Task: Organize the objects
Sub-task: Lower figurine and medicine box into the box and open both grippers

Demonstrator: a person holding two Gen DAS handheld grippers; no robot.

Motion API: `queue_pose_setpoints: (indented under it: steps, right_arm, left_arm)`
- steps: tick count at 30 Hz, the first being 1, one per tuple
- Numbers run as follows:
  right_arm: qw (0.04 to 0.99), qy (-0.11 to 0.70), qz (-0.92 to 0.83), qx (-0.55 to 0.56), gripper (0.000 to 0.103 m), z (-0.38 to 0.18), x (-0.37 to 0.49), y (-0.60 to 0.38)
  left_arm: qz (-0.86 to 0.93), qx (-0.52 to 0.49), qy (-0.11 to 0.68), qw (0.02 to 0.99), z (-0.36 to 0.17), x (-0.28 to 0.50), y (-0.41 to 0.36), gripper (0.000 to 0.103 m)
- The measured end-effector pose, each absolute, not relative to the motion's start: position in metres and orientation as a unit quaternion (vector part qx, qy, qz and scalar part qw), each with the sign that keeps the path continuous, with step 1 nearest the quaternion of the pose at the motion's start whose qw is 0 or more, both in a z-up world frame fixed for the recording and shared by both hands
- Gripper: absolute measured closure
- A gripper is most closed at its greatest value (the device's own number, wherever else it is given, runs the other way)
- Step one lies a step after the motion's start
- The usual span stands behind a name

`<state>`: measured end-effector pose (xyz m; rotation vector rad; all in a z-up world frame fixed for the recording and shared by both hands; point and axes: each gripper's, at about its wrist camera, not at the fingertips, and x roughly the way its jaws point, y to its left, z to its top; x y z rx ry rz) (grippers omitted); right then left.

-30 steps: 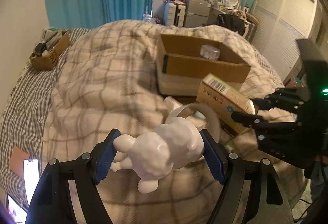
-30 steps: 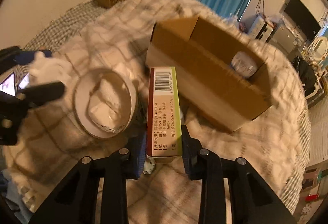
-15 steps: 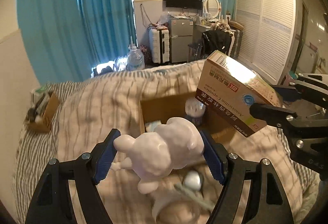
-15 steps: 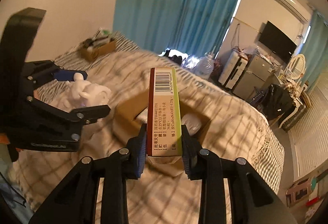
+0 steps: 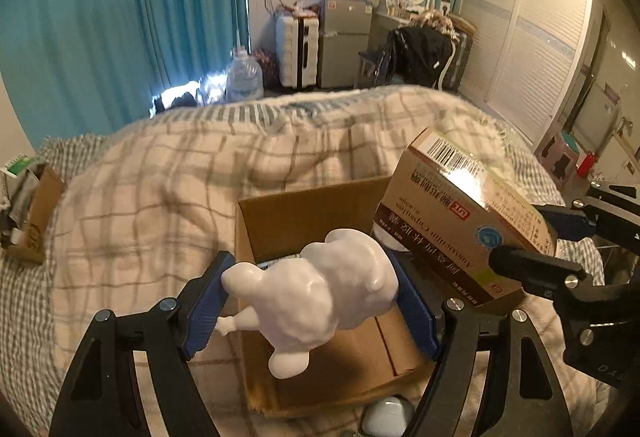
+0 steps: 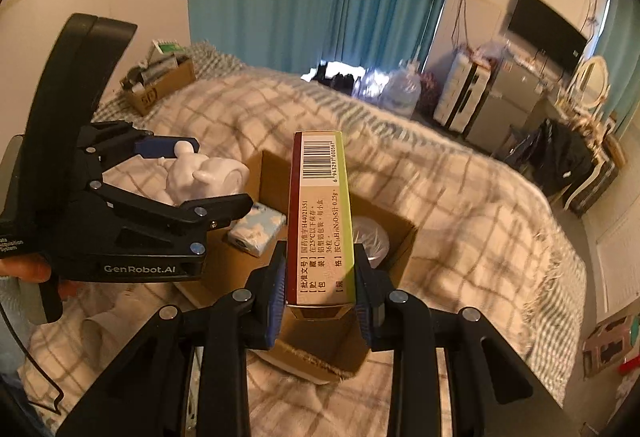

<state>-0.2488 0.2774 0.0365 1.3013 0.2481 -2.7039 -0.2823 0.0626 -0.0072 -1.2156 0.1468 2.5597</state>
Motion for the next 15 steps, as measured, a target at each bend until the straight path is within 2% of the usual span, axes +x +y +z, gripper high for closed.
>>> queue_pose_setpoints:
  steps: [6, 12, 13, 14, 15]
  right_arm:
    - [0.081, 0.061, -0.886, 0.453, 0.074, 0.010, -0.260, 0.287]
    - [0.074, 0.051, -0.889, 0.450, 0.073, 0.016, -0.253, 0.290]
    - [0.067, 0.052, -0.891, 0.446, 0.068, 0.020, -0.250, 0.291]
    - [0.061, 0.055, -0.895, 0.439, 0.057, 0.028, -0.244, 0.291]
    - [0.057, 0.057, -0.899, 0.432, 0.053, 0.034, -0.239, 0.291]
  left_arm:
    - [0.887, -0.432, 0.059, 0.153, -0.026, -0.287, 0.066, 0.023]
    - [0.881, -0.436, 0.064, 0.175, -0.025, -0.282, 0.068, 0.022]
    - [0.880, -0.435, 0.065, 0.180, -0.023, -0.279, 0.068, 0.019]
    - [0.881, -0.433, 0.068, 0.178, -0.020, -0.276, 0.068, 0.011]
    - [0.885, -0.429, 0.074, 0.165, -0.015, -0.271, 0.068, 0.007]
